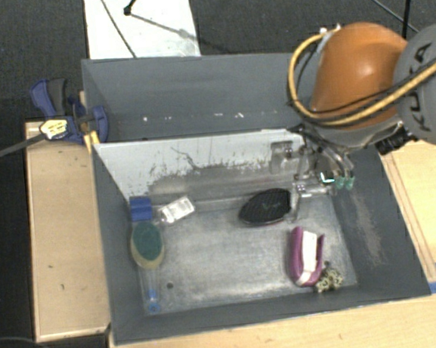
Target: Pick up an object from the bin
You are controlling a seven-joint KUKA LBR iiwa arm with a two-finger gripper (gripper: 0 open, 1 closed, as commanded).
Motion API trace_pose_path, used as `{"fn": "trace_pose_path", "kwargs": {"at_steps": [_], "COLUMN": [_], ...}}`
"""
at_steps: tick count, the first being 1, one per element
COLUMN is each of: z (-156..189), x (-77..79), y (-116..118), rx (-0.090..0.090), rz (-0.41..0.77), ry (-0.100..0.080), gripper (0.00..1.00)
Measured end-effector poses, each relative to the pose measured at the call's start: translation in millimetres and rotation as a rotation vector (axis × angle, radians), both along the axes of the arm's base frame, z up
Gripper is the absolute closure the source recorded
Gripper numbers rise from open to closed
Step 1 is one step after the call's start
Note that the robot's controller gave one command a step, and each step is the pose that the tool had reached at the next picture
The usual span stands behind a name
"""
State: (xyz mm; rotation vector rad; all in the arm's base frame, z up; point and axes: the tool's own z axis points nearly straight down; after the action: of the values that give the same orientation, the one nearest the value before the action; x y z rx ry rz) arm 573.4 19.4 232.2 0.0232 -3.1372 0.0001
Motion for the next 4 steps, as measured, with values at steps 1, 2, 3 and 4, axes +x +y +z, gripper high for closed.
{"fn": "trace_pose_path", "kwargs": {"at_steps": [1,2,3,4], "z": [-158.9,-130.2,-131.2,-156.5], "x": [-0.5,1.7,8.2,23.0], "y": [-19.6,-0.7,-2.9,9.5], "rx": [0.004,0.002,0.002,0.005], "rz": [-0.040,-0.191,-0.380,-0.506], "ry": [-0.026,-0.012,-0.012,-0.024], "gripper": [0.00,0.00,0.00,0.00]}}
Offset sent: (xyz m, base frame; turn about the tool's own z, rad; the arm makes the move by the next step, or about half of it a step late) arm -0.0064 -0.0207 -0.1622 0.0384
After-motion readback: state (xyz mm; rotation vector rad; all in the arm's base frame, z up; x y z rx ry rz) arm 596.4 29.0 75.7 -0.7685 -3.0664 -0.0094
